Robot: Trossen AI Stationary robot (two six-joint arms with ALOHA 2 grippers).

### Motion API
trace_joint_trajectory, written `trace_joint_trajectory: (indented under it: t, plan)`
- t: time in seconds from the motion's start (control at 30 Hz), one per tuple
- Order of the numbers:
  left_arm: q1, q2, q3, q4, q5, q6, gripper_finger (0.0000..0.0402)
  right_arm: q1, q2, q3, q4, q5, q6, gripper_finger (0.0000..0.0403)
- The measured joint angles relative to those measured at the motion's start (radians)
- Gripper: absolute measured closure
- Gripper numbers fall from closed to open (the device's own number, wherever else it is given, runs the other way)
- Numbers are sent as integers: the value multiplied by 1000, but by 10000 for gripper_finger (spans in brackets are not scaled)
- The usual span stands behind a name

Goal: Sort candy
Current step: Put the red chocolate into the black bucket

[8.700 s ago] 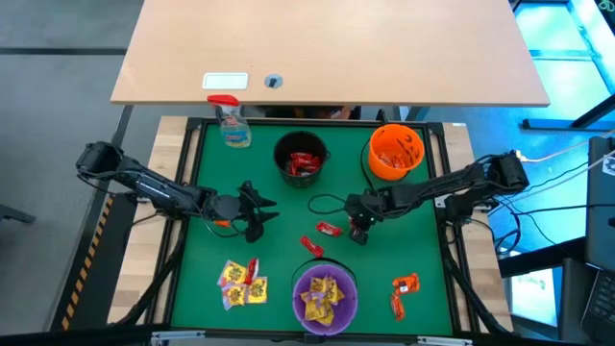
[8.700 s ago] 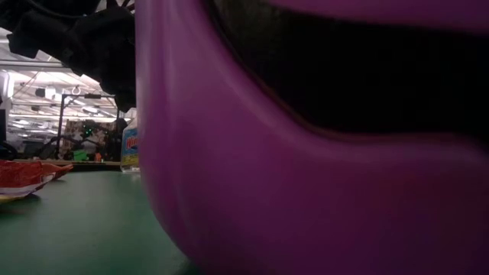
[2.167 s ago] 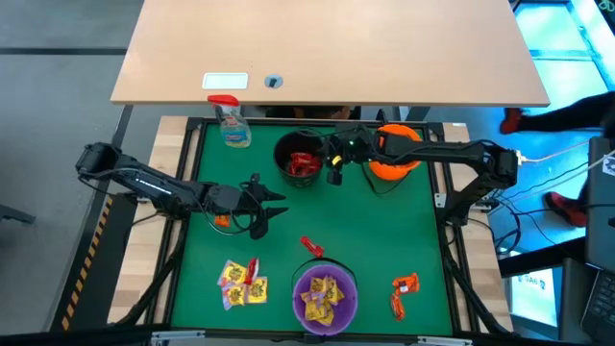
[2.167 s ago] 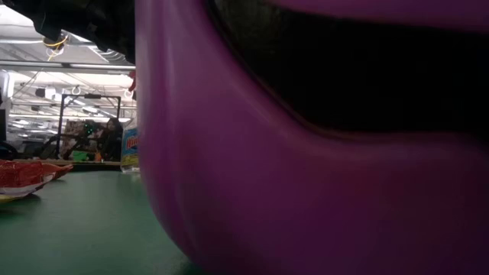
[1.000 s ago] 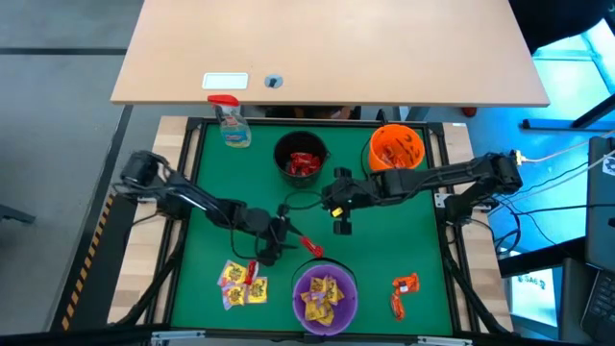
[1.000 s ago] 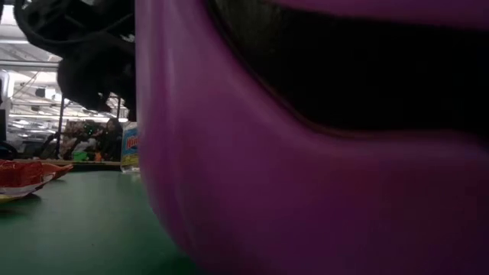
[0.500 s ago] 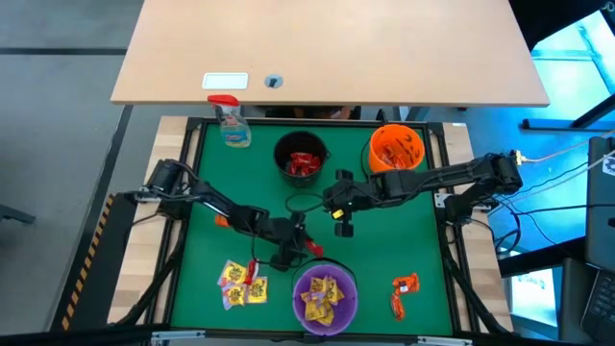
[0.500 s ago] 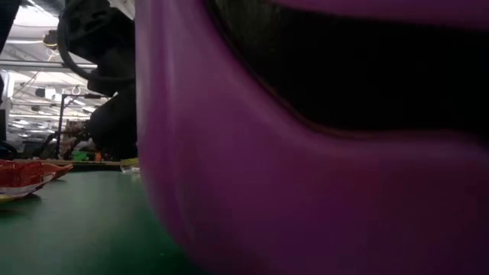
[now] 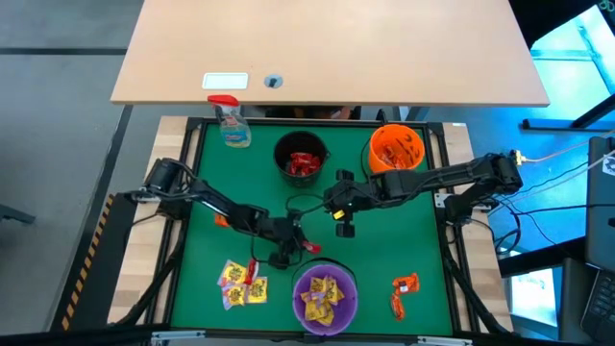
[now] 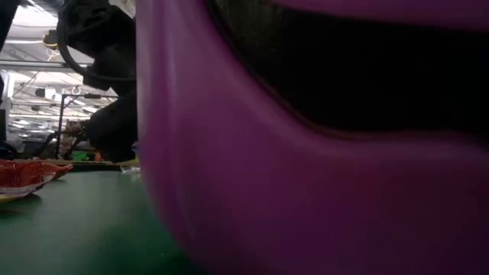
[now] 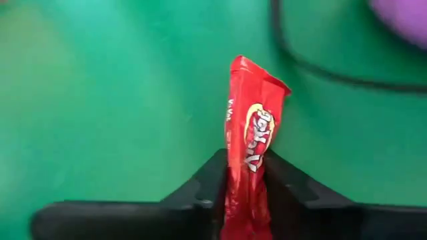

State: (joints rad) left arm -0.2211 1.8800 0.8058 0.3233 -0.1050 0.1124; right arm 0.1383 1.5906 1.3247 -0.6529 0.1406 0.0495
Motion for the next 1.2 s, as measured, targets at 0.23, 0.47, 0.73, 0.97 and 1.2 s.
trace_joint_trajectory:
  t: [0.23, 0.47, 0.73, 0.97, 1.2]
  plan:
    - [3, -168, -2, -98, -128, 32, 384, 0, 0, 0, -13, 0, -1, 291]
    - [15, -382, -2, -228, -340, 181, 346, 0, 0, 0, -20, 11, -9, 291]
    - [171, -511, -2, -341, -391, 293, 344, 57, -60, 5, 4, 215, -4, 300]
    - [357, -518, -1, -321, -230, 290, 346, 141, -146, 5, 3, 287, 8, 315]
    - [422, -519, 23, -306, -208, 281, 346, 190, -158, 6, -29, 297, 24, 320]
